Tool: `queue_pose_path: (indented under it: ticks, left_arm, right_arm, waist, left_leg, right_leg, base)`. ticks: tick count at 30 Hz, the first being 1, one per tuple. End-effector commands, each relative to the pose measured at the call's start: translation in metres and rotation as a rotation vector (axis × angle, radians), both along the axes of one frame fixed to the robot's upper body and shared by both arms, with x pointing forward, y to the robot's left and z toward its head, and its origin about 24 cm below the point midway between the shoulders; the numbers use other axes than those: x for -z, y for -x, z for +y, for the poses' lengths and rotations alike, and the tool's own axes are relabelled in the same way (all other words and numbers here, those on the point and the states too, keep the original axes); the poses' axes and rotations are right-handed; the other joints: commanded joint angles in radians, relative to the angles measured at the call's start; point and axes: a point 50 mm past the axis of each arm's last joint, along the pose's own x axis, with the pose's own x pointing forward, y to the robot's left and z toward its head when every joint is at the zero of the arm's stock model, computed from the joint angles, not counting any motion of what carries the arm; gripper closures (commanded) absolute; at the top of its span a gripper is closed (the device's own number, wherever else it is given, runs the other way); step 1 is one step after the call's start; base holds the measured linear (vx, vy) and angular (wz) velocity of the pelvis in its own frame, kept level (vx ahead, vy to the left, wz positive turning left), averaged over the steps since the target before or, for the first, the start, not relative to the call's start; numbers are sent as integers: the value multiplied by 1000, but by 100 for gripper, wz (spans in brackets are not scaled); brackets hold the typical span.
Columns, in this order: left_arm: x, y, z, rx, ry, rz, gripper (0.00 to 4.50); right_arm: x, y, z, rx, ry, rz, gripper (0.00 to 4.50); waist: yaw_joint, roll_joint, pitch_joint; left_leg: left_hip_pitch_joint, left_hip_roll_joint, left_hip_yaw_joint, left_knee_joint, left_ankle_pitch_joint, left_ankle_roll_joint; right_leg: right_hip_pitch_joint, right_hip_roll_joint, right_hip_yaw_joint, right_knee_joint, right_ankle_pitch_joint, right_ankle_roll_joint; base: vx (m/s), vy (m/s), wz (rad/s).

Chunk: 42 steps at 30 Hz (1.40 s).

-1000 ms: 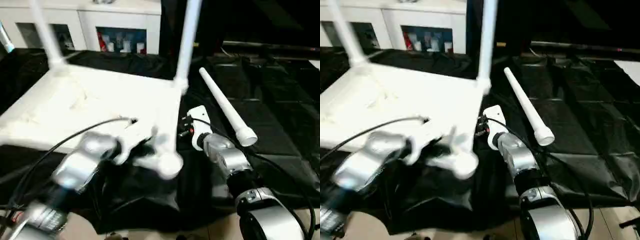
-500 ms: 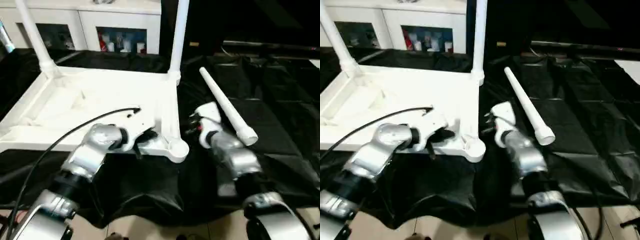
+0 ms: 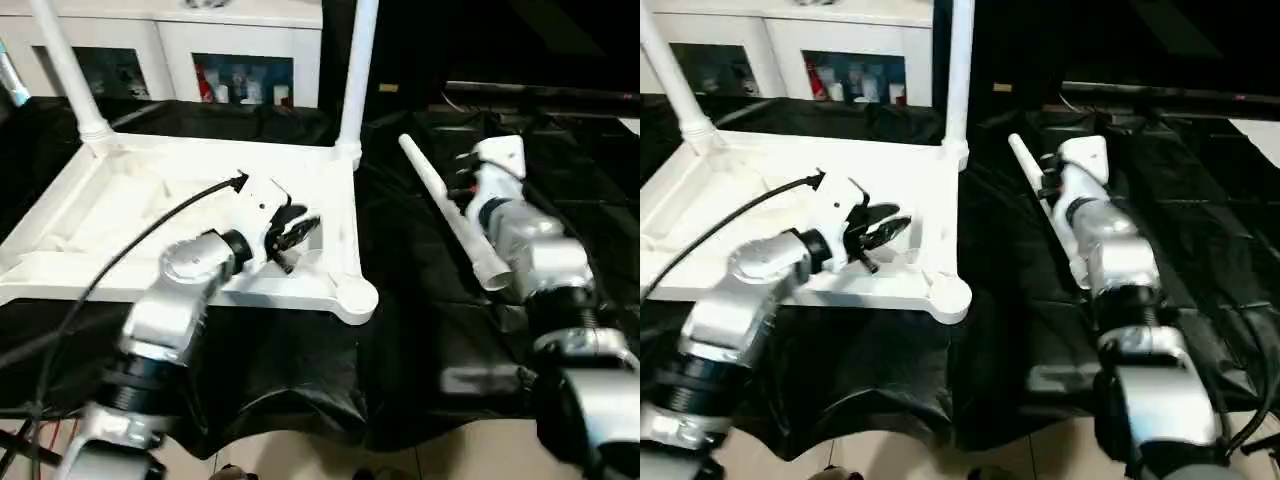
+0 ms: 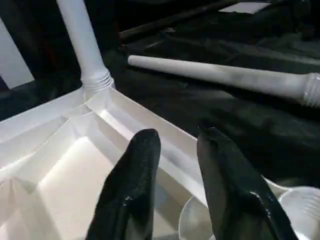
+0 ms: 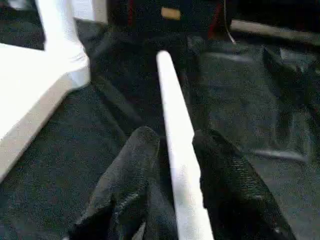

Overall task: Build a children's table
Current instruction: Rotate table base, then pick table leg

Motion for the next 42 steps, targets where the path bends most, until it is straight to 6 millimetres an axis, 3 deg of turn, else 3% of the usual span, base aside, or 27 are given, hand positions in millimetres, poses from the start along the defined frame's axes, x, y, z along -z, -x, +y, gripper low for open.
queue_pose_path:
  ticks: [1, 5, 8, 13, 15, 17, 25, 26, 27, 36, 42]
  left_arm:
    - [-2, 4, -4, 32, 9, 13, 271]
    - [2, 10, -12, 73, 6, 41, 237]
    - [2, 12, -13, 82, -7, 34, 211]
    - [2, 25, -18, 186, -20, 105, 188]
    - [1, 30, -19, 219, -5, 135, 156]
    - [1, 33, -18, 222, -14, 137, 148]
    - [0, 53, -7, 251, -87, 184, 82]
    - [0, 54, -6, 250, -91, 182, 72]
    - [0, 55, -5, 249, -92, 181, 62]
    - [-4, 64, 0, 252, -114, 201, 6]
    - [-4, 68, 1, 265, -120, 217, 0]
  right_arm:
    - [-6, -3, -9, 29, -12, 5, 269]
    - [-5, -6, -22, 61, -12, 53, 232]
    - [-3, -7, -28, 88, 1, 67, 196]
    - [4, -6, -30, 50, 47, 141, 164]
    - [7, -5, -31, 60, 32, 170, 138]
    - [9, -4, -33, 69, 28, 194, 121]
    - [22, 5, -41, 85, 87, 363, 59]
    - [23, 6, -41, 87, 89, 372, 57]
    - [24, 7, -42, 95, 85, 381, 56]
    - [32, 14, -37, -5, -16, 488, 56]
    - [36, 20, -41, -21, -11, 562, 115]
  waist:
    - [6, -6, -85]
    - [6, -17, -83]
    - [7, -16, -81]
    - [5, -16, -81]
    - [8, -13, -77]
    - [8, -14, -76]
    - [10, -3, -74]
    - [10, -3, -74]
    - [12, 4, -74]
    - [16, 2, -75]
    - [23, 0, -72]
  left_leg:
    - [12, 17, -10, -53, -197, 24]
    - [8, 18, -6, -47, -194, 38]
    - [6, 20, -8, -47, -205, 35]
    - [4, 20, -10, -45, -223, 28]
    - [5, 19, -9, -44, -242, 20]
    - [5, 19, -10, -44, -258, 16]
    - [5, 19, -16, -46, -299, -9]
    - [4, 19, -16, -47, -298, -11]
    - [6, 19, -16, -47, -302, -13]
    - [5, 20, -16, -46, -298, -11]
    - [8, 21, -16, -45, -306, -18]
  right_leg:
    - [57, -47, 46, -59, -230, -183]
    - [52, -46, 45, -57, -238, -189]
    - [50, -47, 43, -60, -265, -175]
    - [49, -49, 42, -57, -286, -179]
    - [45, -49, 41, -60, -310, -179]
    - [45, -47, 41, -61, -323, -171]
    - [45, -46, 39, -59, -341, -170]
    - [45, -45, 39, -58, -334, -169]
    - [44, -45, 39, -58, -332, -171]
    - [47, -45, 40, -54, -302, -198]
    - [43, -46, 40, -58, -352, -183]
  base:
    - [0, 0, 0]
    - [0, 0, 0]
    - [0, 0, 0]
    - [0, 0, 0]
    - [0, 0, 0]
    - [0, 0, 0]
    - [0, 0, 0]
    - [0, 0, 0]
    - [0, 0, 0]
    - [0, 0, 0]
    - [0, 0, 0]
